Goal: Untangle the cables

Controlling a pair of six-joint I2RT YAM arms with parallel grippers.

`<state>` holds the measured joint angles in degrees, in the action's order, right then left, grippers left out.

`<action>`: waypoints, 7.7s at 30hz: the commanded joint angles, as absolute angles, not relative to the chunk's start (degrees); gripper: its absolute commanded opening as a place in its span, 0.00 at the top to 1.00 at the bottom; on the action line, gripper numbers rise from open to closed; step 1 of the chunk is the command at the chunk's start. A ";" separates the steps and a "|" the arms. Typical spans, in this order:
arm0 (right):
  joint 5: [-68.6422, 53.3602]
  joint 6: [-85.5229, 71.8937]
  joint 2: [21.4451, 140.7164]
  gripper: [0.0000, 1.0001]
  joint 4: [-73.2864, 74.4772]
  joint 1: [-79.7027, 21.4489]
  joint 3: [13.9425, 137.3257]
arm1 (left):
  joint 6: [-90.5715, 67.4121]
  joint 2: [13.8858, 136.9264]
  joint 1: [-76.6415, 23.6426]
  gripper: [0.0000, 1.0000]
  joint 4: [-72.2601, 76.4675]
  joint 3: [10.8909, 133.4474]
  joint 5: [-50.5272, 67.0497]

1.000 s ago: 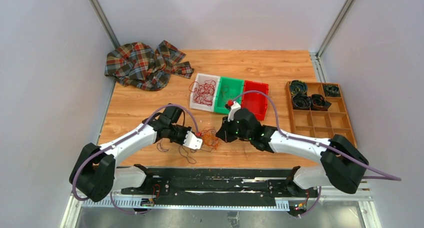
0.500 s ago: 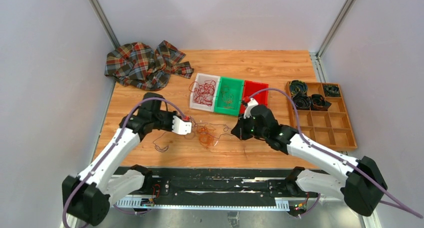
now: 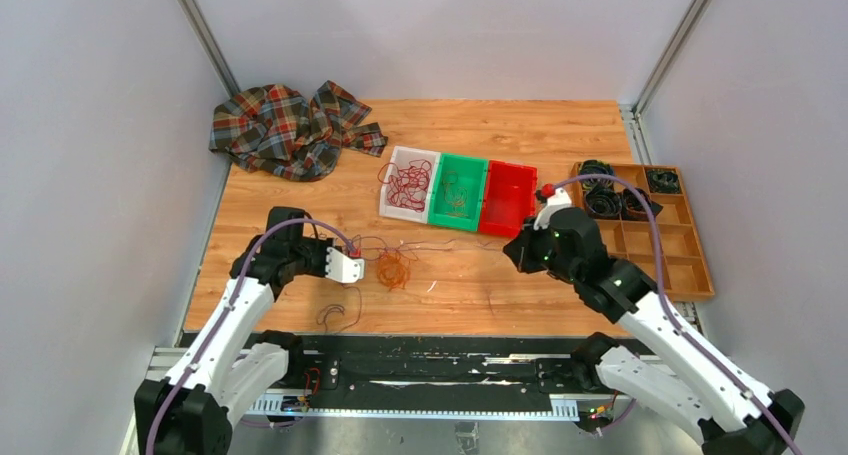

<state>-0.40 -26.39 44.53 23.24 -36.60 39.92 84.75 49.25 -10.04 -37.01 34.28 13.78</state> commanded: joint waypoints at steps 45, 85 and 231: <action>-5.60 -9.73 106.61 0.71 -17.05 -58.10 64.31 | 72.02 51.14 -0.96 0.34 -44.21 42.54 36.22; -10.46 -19.22 90.26 0.99 -35.86 -55.29 44.65 | 59.67 68.06 -24.05 0.61 -35.12 49.55 40.80; 18.62 -26.25 73.50 0.94 -41.71 -54.96 28.56 | 15.71 65.82 -30.67 1.00 -49.20 109.69 44.60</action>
